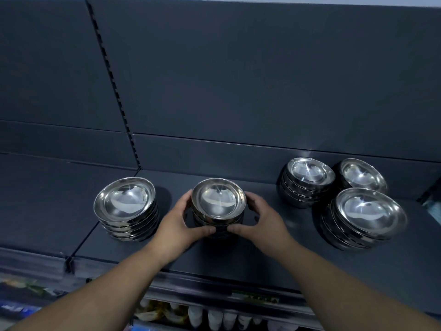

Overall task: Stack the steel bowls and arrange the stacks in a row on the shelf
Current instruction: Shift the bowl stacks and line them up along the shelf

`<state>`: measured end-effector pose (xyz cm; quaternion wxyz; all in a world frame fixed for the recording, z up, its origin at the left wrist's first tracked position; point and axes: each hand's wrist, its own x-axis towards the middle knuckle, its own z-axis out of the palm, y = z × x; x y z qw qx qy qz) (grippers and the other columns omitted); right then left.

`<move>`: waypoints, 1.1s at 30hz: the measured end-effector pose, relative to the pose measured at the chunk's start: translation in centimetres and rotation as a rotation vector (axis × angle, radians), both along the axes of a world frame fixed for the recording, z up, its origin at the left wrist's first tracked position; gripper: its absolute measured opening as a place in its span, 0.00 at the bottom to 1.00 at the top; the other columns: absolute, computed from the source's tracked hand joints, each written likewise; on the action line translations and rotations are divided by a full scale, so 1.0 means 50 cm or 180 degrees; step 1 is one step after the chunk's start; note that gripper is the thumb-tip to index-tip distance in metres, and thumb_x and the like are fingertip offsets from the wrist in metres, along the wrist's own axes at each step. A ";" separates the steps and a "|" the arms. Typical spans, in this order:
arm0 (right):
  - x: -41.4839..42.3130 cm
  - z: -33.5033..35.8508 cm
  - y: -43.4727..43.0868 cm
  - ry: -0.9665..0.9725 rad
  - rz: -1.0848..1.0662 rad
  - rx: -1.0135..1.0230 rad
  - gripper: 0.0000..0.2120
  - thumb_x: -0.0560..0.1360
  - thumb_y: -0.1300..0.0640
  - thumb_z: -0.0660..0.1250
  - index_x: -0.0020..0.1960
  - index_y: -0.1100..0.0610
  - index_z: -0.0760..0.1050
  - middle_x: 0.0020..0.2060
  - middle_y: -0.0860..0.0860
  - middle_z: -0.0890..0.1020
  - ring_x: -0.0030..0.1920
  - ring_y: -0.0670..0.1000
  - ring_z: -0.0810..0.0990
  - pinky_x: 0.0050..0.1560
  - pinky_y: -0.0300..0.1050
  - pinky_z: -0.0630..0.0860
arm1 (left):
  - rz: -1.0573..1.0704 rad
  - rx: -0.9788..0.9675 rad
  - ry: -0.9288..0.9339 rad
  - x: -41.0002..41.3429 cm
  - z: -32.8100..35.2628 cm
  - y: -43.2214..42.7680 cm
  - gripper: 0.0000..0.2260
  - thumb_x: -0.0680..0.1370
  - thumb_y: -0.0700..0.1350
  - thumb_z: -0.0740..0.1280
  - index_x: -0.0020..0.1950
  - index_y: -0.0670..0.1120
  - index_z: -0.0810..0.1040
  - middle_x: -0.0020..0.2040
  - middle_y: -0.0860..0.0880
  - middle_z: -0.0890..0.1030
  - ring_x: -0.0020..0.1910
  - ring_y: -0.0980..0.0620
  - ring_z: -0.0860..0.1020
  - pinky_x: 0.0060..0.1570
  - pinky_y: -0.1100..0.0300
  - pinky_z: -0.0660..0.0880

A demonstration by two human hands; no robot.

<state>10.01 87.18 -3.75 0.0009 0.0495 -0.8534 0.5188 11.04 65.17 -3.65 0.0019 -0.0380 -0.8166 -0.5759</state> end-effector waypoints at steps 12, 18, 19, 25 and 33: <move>-0.008 0.010 0.003 0.0003 0.0135 -0.0077 0.40 0.61 0.57 0.82 0.67 0.43 0.68 0.61 0.39 0.77 0.62 0.41 0.74 0.59 0.31 0.68 | 0.0098 -0.0069 -0.0055 0.005 -0.011 0.001 0.48 0.57 0.54 0.81 0.74 0.55 0.64 0.65 0.58 0.76 0.67 0.62 0.71 0.72 0.56 0.65; -0.009 0.007 -0.003 -0.0088 0.0165 -0.0202 0.40 0.61 0.64 0.81 0.65 0.42 0.67 0.56 0.35 0.77 0.57 0.35 0.76 0.47 0.21 0.70 | 0.0153 -0.0156 -0.0061 0.000 -0.013 0.003 0.45 0.61 0.42 0.82 0.73 0.54 0.64 0.63 0.59 0.77 0.65 0.62 0.73 0.71 0.57 0.67; -0.009 0.005 -0.005 -0.0080 0.0154 -0.0217 0.40 0.61 0.64 0.81 0.65 0.42 0.67 0.56 0.35 0.77 0.58 0.35 0.76 0.48 0.21 0.70 | 0.0155 -0.0163 -0.0052 -0.001 -0.012 0.003 0.45 0.61 0.41 0.82 0.73 0.54 0.64 0.62 0.59 0.77 0.65 0.62 0.73 0.70 0.58 0.67; -0.004 -0.007 -0.008 -0.0074 0.0092 -0.0288 0.41 0.61 0.63 0.82 0.67 0.45 0.67 0.59 0.38 0.77 0.60 0.36 0.76 0.53 0.23 0.70 | 0.0111 -0.0087 -0.0024 -0.002 -0.008 0.001 0.45 0.61 0.38 0.82 0.73 0.52 0.65 0.61 0.59 0.77 0.63 0.62 0.74 0.67 0.64 0.67; -0.005 0.014 -0.004 -0.0051 0.0073 -0.0190 0.43 0.60 0.52 0.83 0.70 0.47 0.68 0.63 0.41 0.77 0.64 0.41 0.74 0.66 0.40 0.71 | -0.0017 0.0424 -0.0176 0.001 0.009 -0.002 0.50 0.60 0.49 0.82 0.76 0.52 0.60 0.65 0.58 0.76 0.64 0.65 0.74 0.68 0.59 0.69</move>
